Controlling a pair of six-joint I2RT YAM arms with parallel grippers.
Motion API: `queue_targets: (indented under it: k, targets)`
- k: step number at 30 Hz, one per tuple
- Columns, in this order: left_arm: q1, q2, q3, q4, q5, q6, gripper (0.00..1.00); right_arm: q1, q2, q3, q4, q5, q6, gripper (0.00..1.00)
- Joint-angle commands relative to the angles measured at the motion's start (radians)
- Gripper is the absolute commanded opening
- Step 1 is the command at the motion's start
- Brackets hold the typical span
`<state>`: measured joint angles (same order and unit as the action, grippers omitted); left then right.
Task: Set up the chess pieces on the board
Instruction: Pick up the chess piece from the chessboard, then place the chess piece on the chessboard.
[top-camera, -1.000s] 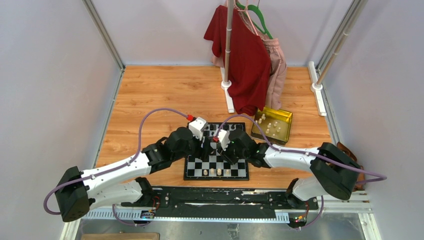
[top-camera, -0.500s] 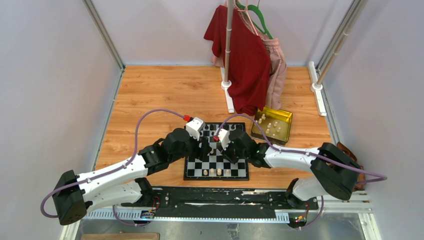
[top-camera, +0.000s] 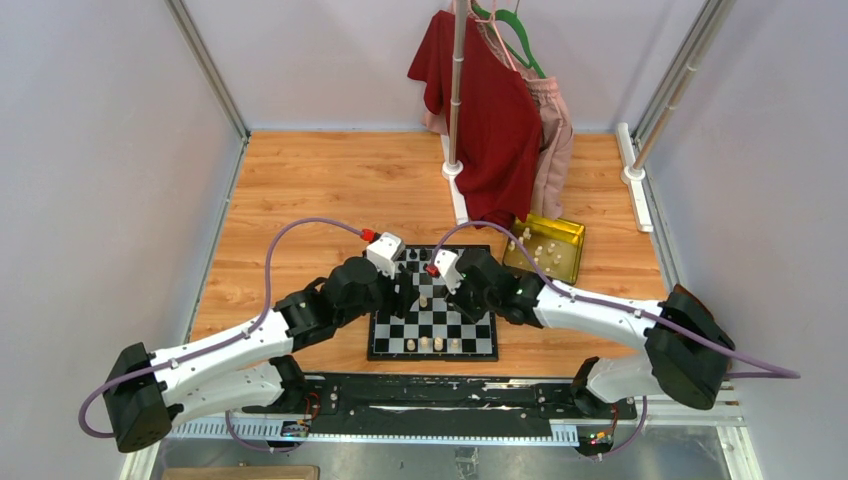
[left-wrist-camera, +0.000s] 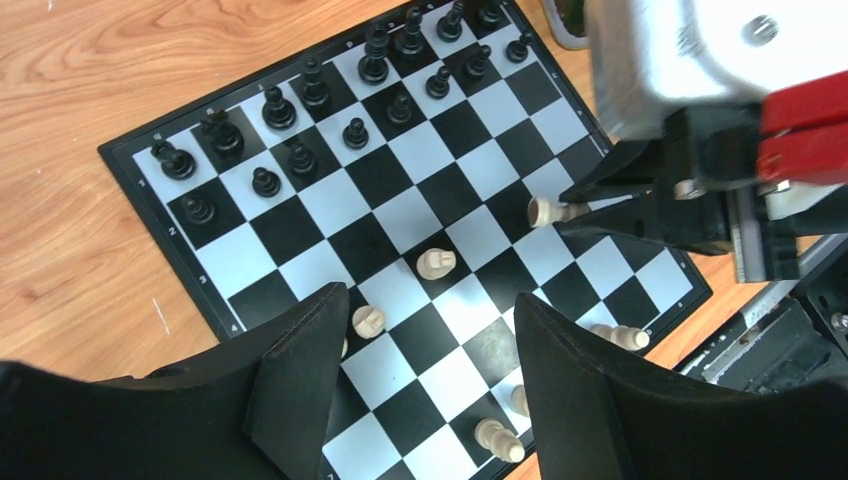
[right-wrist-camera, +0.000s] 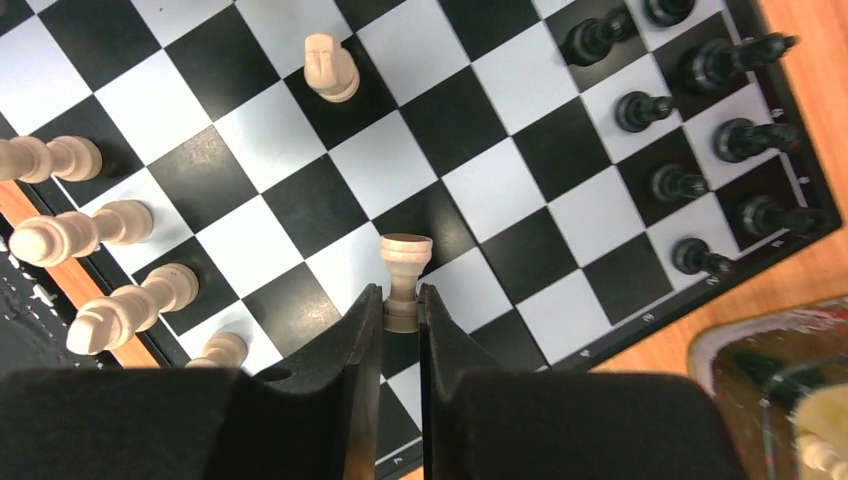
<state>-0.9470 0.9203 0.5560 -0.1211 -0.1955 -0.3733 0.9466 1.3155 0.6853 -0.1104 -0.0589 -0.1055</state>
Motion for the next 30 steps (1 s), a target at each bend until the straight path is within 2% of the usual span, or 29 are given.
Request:
queue_targets:
  k: [1, 9, 19, 30]
  targets:
    - [-0.01, -0.021, 0.014, -0.033, -0.075, -0.031, 0.67, -0.012, -0.015, 0.105, -0.203, 0.092, -0.01, 0.03]
    - [-0.01, -0.079, 0.016, -0.101, -0.205, -0.117, 0.67, -0.012, 0.152, 0.374, -0.581, 0.181, 0.084, 0.0]
    - [-0.01, -0.164, 0.028, -0.199, -0.307, -0.182, 0.67, -0.013, 0.252, 0.569, -0.878, 0.161, 0.153, 0.0]
    - [-0.01, -0.199, 0.049, -0.245, -0.334, -0.19, 0.66, -0.023, 0.364, 0.581, -0.981, 0.074, 0.159, 0.0]
